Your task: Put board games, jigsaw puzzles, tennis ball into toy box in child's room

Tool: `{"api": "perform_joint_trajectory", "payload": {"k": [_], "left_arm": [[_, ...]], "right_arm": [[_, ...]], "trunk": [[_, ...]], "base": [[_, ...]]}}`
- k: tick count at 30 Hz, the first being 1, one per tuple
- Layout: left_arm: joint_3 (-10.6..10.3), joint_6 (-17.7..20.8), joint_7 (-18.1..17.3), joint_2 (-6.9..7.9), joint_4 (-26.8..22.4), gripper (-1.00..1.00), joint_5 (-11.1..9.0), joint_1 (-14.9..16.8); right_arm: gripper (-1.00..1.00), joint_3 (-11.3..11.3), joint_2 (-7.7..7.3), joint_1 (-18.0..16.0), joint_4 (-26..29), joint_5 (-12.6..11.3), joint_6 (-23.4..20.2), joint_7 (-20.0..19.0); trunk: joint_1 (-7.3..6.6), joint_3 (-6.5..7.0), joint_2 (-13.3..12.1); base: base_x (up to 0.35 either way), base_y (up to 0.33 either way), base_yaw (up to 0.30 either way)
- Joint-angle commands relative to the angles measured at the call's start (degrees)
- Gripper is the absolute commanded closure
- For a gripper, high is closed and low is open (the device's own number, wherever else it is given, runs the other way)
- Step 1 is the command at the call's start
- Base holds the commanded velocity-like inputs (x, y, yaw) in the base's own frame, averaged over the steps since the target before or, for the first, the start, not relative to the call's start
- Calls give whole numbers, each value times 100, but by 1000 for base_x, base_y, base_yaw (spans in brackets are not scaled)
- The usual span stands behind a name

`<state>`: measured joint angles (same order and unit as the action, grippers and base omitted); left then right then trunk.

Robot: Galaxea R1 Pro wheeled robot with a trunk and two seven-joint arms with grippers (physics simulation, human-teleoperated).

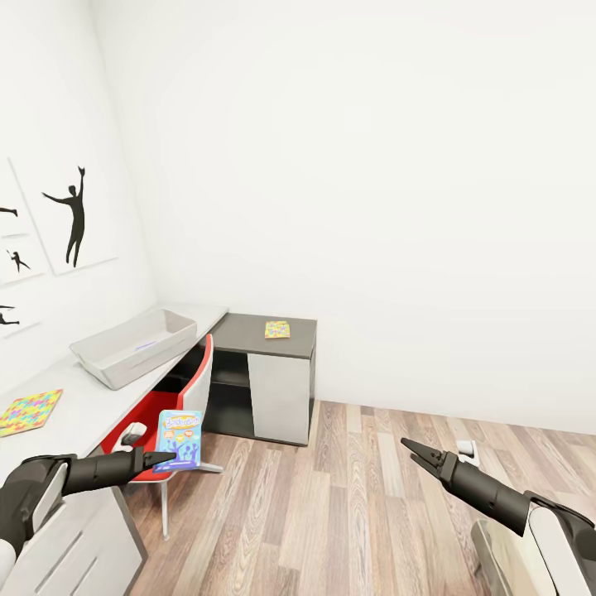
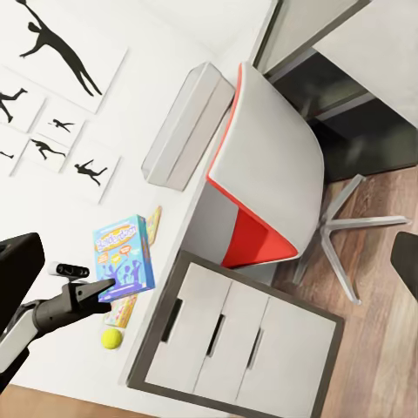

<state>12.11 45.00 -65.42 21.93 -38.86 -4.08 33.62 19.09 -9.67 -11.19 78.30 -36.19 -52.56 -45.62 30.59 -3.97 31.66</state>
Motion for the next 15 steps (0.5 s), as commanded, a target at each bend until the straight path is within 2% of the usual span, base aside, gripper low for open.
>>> {"api": "perform_joint_trajectory", "payload": {"k": [1, 7, 10, 15], "left_arm": [[2, 43, -11, 1, 1, 100, -19, 5], [7, 45, -30, 5, 1, 100, -29, 5], [9, 51, -157, 15, 1, 100, -30, 5], [10, 74, -866, 82, -16, 100, -23, 5]], "right_arm": [[-100, 7, 0, -6, 4, 6, -26, -17], [-100, 7, 0, -6, 16, 6, -29, -14], [-100, 7, -5, -6, 18, 10, -27, -18], [-100, 1, -8, -6, 30, 8, -19, -24]], "trunk": [[-20, 7, -32], [-152, 115, -272], [-218, 169, -393], [-327, 264, -593]], "base": [[0, 0, 0], [0, 0, 0], [0, 0, 0], [0, 0, 0]]}}
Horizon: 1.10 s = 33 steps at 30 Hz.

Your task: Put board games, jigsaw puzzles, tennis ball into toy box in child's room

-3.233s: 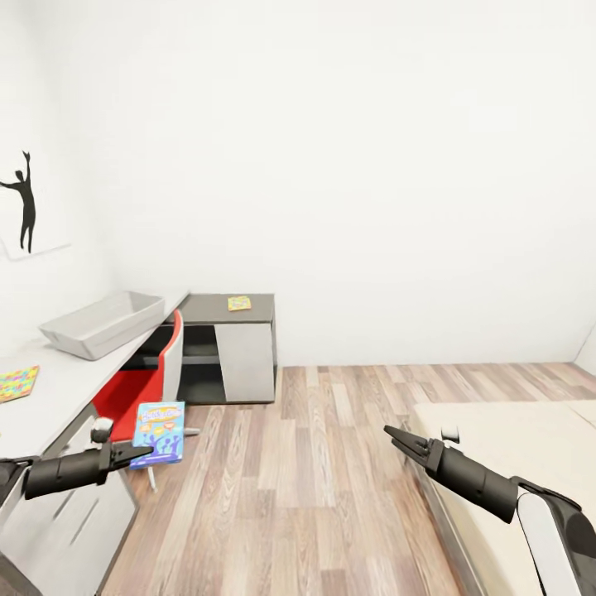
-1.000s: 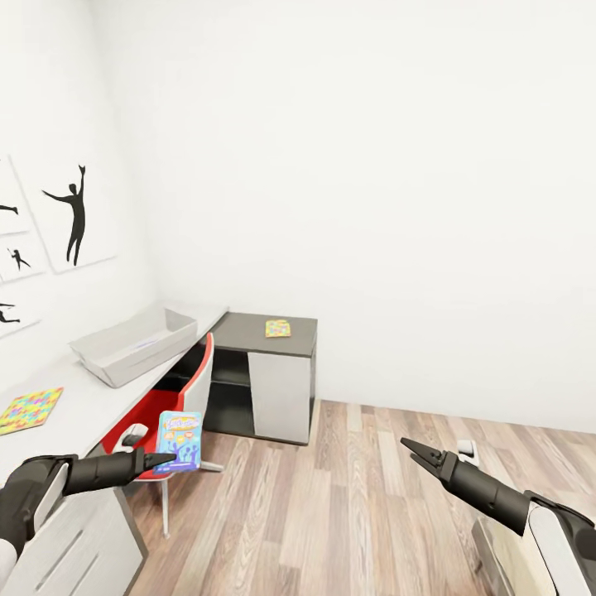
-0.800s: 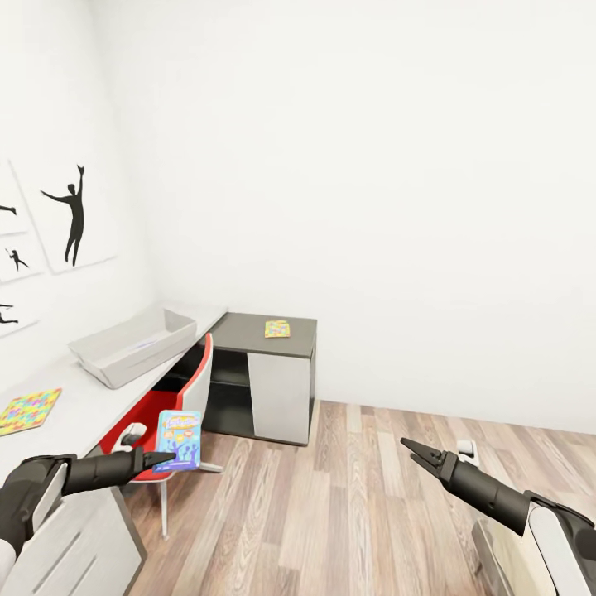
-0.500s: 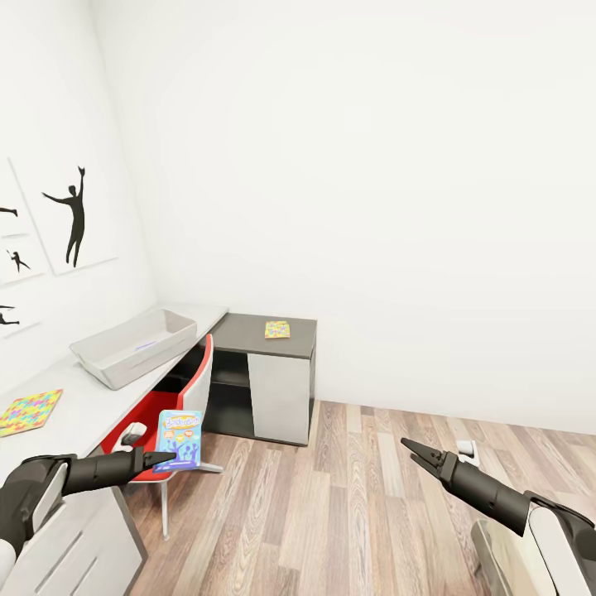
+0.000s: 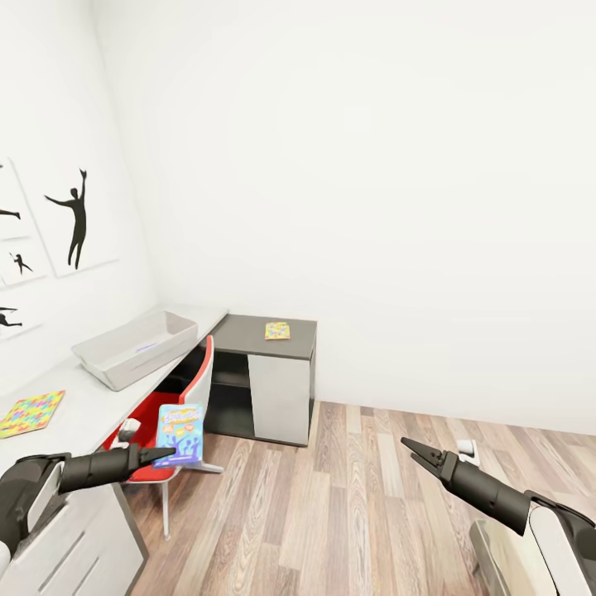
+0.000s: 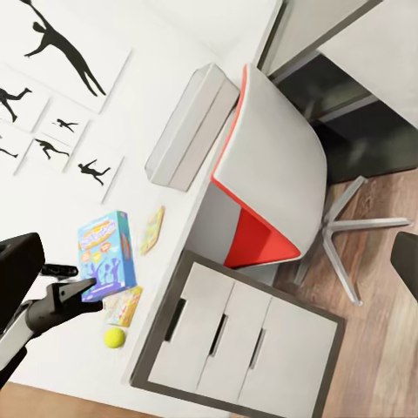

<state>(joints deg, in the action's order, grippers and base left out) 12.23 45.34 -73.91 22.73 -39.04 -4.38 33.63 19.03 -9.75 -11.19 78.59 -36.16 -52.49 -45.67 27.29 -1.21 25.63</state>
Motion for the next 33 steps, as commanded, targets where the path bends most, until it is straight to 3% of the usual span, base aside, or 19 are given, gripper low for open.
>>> {"api": "perform_joint_trajectory", "payload": {"k": [1, 7, 10, 26, 33], "left_arm": [[-2, 43, -114, 18, -12, 100, 7, 3], [3, 341, -1152, 243, -350, 100, 16, 8], [4, 572, -1605, 319, -548, 100, 18, 71], [-10, 759, -1609, 413, -684, 100, 46, 118], [-10, 749, -1609, 423, -684, 100, 30, 118]], "right_arm": [[-100, 6, 0, -6, 5, 5, -26, -20], [-100, 5, 2, -6, 29, 4, -29, -27], [-100, -1, 6, -6, 119, 4, -29, -62], [-100, -49, 70, 2, 462, 68, -35, -74], [-100, -41, 63, 3, 470, 74, -36, -79]], "trunk": [[-19, 8, -30], [-151, 128, -271], [-151, 131, -271], [-151, 132, -271], [-151, 132, -271]], "base": [[0, 0, 0], [0, 0, 93], [0, 0, 242], [7, 0, 282], [203, 0, 286]]}}
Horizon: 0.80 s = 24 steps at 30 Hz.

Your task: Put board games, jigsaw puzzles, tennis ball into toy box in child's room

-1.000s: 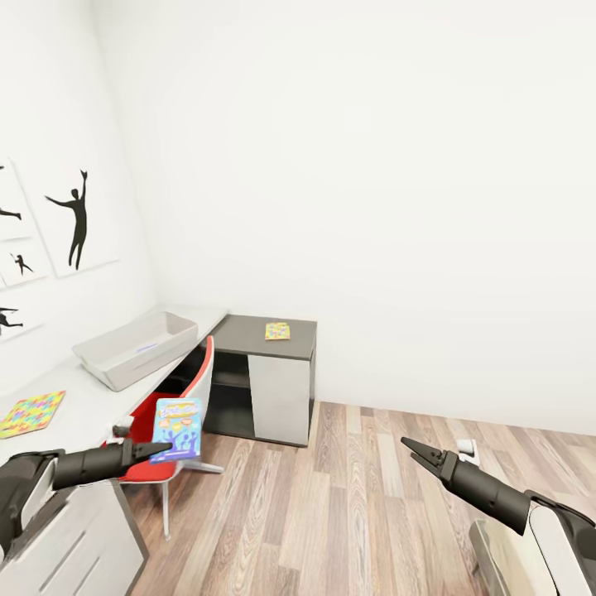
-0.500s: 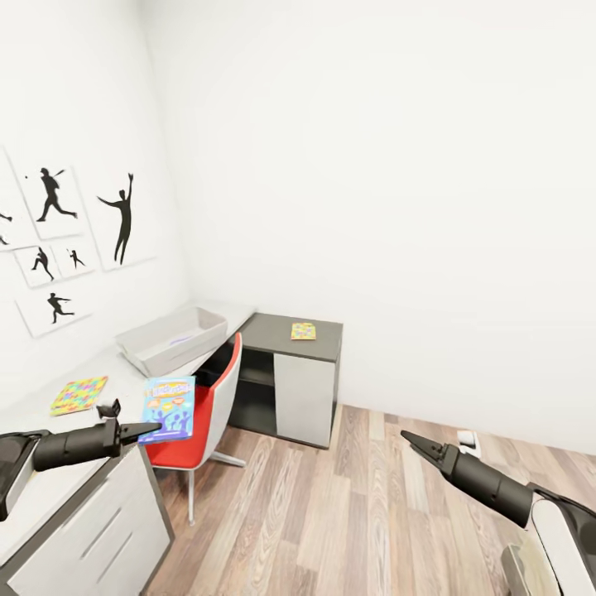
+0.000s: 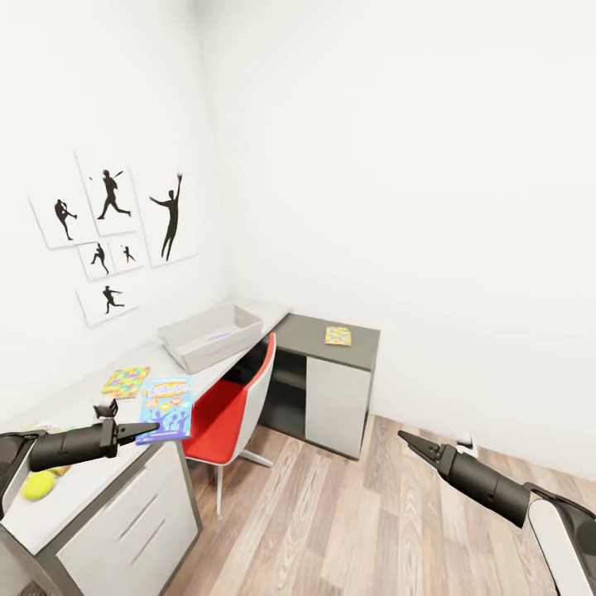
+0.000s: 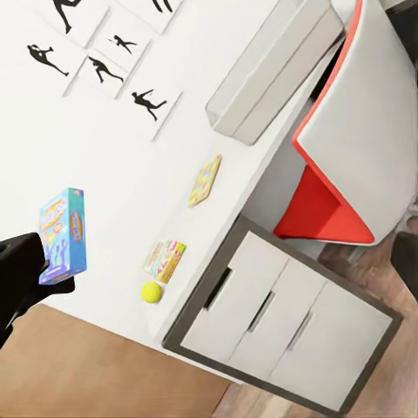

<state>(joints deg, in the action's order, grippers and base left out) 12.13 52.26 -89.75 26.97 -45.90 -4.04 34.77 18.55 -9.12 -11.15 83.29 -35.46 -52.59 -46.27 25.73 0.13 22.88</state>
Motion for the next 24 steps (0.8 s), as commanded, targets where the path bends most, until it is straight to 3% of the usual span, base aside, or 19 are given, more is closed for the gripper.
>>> {"api": "perform_joint_trajectory", "payload": {"k": [1, 18, 20, 24], "left_arm": [[0, 57, -25, 0, 2, 100, -5, 2], [0, 40, -25, 2, 2, 100, -9, -5], [0, 34, -25, 2, 2, 100, -9, -8], [0, -21, -25, 2, 2, 100, -9, -12]], "right_arm": [[-100, 7, -1, -1, 1, 3, -27, -20], [-100, 23, -47, -8, 12, -39, -57, -144], [-100, 29, -53, -7, 118, -53, -96, -417], [-100, 57, -59, -3, 513, -53, -355, -1340]], "trunk": [[5, -2, 4], [5, -2, 4], [5, -2, 4], [5, -9, 4]], "base": [[288, 0, 287], [311, -34, 286], [315, -115, 286], [314, -120, 281]]}}
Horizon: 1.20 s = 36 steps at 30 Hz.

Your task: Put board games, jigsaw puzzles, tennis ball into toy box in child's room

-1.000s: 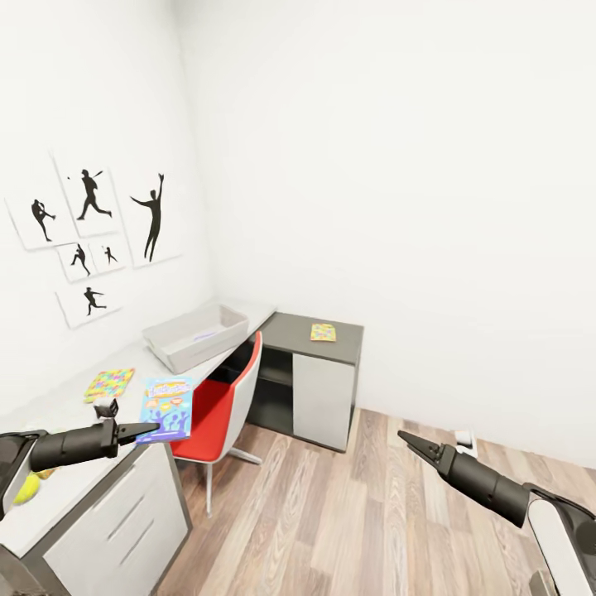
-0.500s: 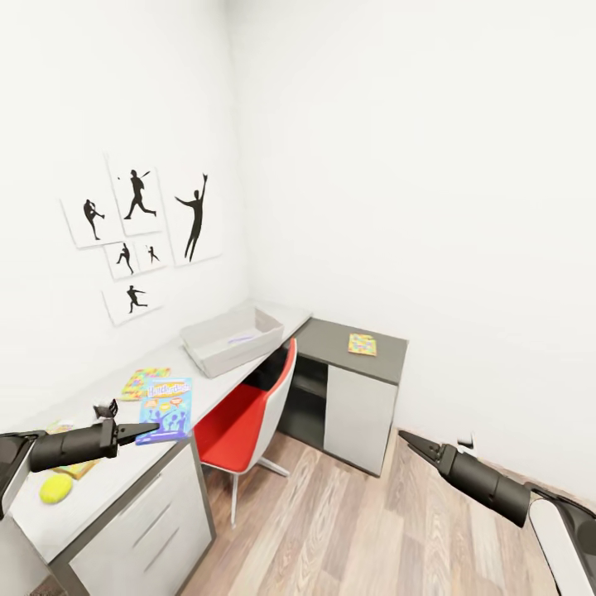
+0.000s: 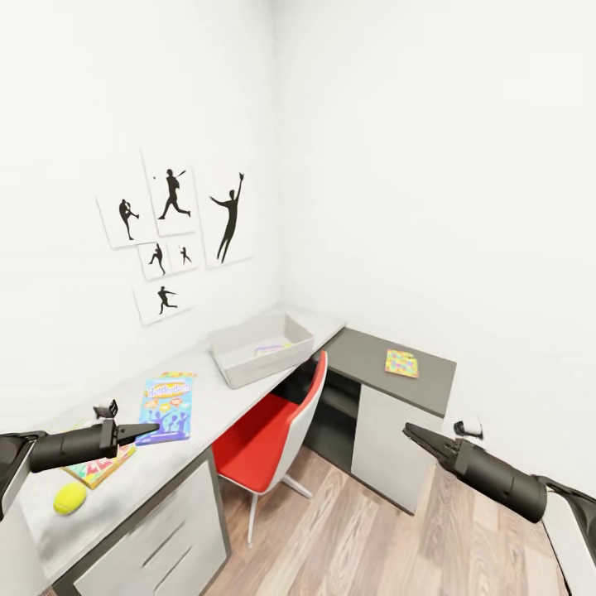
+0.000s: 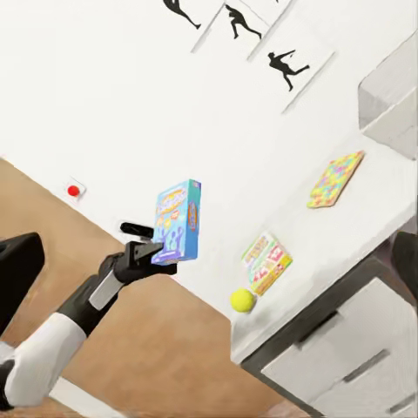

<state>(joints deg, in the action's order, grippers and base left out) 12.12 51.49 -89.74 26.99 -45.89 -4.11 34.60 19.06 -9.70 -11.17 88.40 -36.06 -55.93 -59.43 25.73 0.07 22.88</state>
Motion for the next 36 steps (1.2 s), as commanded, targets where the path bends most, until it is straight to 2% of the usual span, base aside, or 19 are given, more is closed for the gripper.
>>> {"api": "perform_joint_trajectory", "payload": {"k": [1, 3, 6, 10, 17, 21, 24, 29, 31, 36], "left_arm": [[0, 42, -26, -1, 1, 100, -2, 2], [0, 35, -26, -1, 1, 100, -2, 0], [0, 31, -26, -9, 1, 100, -2, -2], [0, 28, -26, -34, 1, 100, -2, -4], [-2, 27, -26, -45, 1, 100, -2, -3], [-7, 26, -26, -52, 1, 100, -2, -4], [-2, 25, -26, -51, 1, 100, -2, -5], [0, 26, -26, -40, 1, 100, -2, -4], [0, 27, -26, -38, 1, 100, -2, -5], [0, 28, -26, -26, 1, 100, -2, -5]], "right_arm": [[-100, 48, 6, 0, 103, 10, -177, -417], [-100, 107, 21, 1, 152, 11, -264, -650], [-100, 158, 19, -6, 182, 30, -325, -790], [-100, 197, -24, -155, 190, 87, -365, -787], [-100, 199, -62, -871, 25, 226, -407, 16], [-100, 202, -69, -1109, -46, 249, -407, 189], [-100, 185, -51, -1162, -56, 271, -403, 329], [-100, 162, 1, -1189, -45, 225, -407, 971], [-100, 156, 18, -1191, -44, 217, -407, 1116], [-100, 150, 43, -1194, -47, 236, -388, 1267]], "trunk": [[5, -5, 4], [5, -11, 4], [5, -20, 4], [5, -30, 4], [5, -33, 4], [5, -33, 4], [5, -33, 4], [5, -33, 4], [5, -33, 4], [5, -33, 4]], "base": [[310, -145, 274], [305, -161, 273], [299, -183, 270], [292, -203, 182], [283, -217, 31], [265, -237, 4], [256, -245, 1], [156, -154, 0], [48, -48, 0], [24, -16, 53]]}}
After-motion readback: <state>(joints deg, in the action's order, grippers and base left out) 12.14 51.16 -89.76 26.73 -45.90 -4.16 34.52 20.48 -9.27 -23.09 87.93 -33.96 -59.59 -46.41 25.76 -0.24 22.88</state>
